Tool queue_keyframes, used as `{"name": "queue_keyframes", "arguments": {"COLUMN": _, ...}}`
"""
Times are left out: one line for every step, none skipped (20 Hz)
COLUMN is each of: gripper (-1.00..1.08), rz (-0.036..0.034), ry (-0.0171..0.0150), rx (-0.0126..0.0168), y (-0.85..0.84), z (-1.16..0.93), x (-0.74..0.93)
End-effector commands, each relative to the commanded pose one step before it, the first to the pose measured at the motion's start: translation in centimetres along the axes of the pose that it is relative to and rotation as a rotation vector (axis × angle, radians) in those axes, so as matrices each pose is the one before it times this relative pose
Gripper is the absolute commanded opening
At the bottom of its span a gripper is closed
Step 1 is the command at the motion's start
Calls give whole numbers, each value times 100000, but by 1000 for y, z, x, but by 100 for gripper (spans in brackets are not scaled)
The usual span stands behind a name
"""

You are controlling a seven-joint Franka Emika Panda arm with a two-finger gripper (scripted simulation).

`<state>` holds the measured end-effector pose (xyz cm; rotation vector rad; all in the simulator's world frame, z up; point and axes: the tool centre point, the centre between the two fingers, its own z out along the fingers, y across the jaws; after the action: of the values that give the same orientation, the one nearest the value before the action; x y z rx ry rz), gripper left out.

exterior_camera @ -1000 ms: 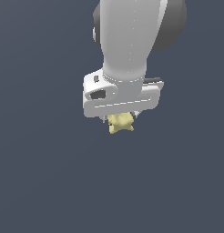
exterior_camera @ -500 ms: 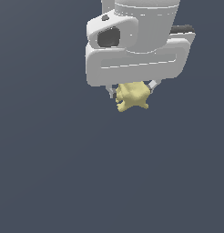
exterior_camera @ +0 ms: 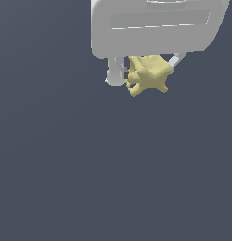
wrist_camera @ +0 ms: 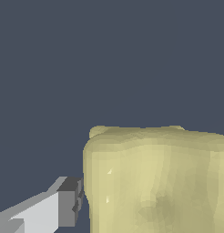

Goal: Pick up the object and move it to a goal position.

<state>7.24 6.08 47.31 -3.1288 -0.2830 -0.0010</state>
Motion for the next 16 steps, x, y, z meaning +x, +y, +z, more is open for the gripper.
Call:
{"name": "queue_keyframes", "arguments": {"gripper": -100, "rz": 21, "ry": -72, "rx": 5, "y": -230, "z": -999, "x": 40}}
{"name": "queue_keyframes", "arguments": {"gripper": -100, "rz": 0, "ry": 0, "rx": 0, "y": -71, "z": -311, "x": 24}}
{"name": "queue_keyframes", "arguments": {"gripper": -100, "rz": 0, "ry": 0, "rx": 0, "y": -62, "z": -274, "x": 23}}
{"name": "queue_keyframes", "arguments": {"gripper": -100, "rz": 0, "ry": 0, "rx": 0, "y": -54, "z": -241, "x": 21}}
{"name": "queue_keyframes", "arguments": {"gripper": -100, "rz": 0, "ry": 0, "rx": 0, "y": -47, "z": -212, "x": 20}}
{"name": "queue_keyframes", "arguments": {"gripper": -100, "rz": 0, "ry": 0, "rx": 0, "y": -40, "z": -185, "x": 19}}
{"name": "queue_keyframes", "arguments": {"gripper": -100, "rz": 0, "ry": 0, "rx": 0, "y": -35, "z": -160, "x": 18}}
{"name": "queue_keyframes", "arguments": {"gripper": -100, "rz": 0, "ry": 0, "rx": 0, "y": -29, "z": -138, "x": 17}}
{"name": "queue_keyframes", "arguments": {"gripper": -100, "rz": 0, "ry": 0, "rx": 0, "y": -25, "z": -119, "x": 16}}
{"name": "queue_keyframes", "arguments": {"gripper": -100, "rz": 0, "ry": 0, "rx": 0, "y": -21, "z": -101, "x": 14}}
{"name": "queue_keyframes", "arguments": {"gripper": -100, "rz": 0, "ry": 0, "rx": 0, "y": -17, "z": -86, "x": 13}}
{"name": "queue_keyframes", "arguments": {"gripper": -100, "rz": 0, "ry": 0, "rx": 0, "y": -14, "z": -72, "x": 12}}
{"name": "queue_keyframes", "arguments": {"gripper": -100, "rz": 0, "ry": 0, "rx": 0, "y": -11, "z": -59, "x": 10}}
{"name": "queue_keyframes", "arguments": {"gripper": -100, "rz": 0, "ry": 0, "rx": 0, "y": -9, "z": -48, "x": 9}}
{"name": "queue_keyframes", "arguments": {"gripper": -100, "rz": 0, "ry": 0, "rx": 0, "y": -7, "z": -38, "x": 7}}
{"name": "queue_keyframes", "arguments": {"gripper": -100, "rz": 0, "ry": 0, "rx": 0, "y": -5, "z": -28, "x": 6}}
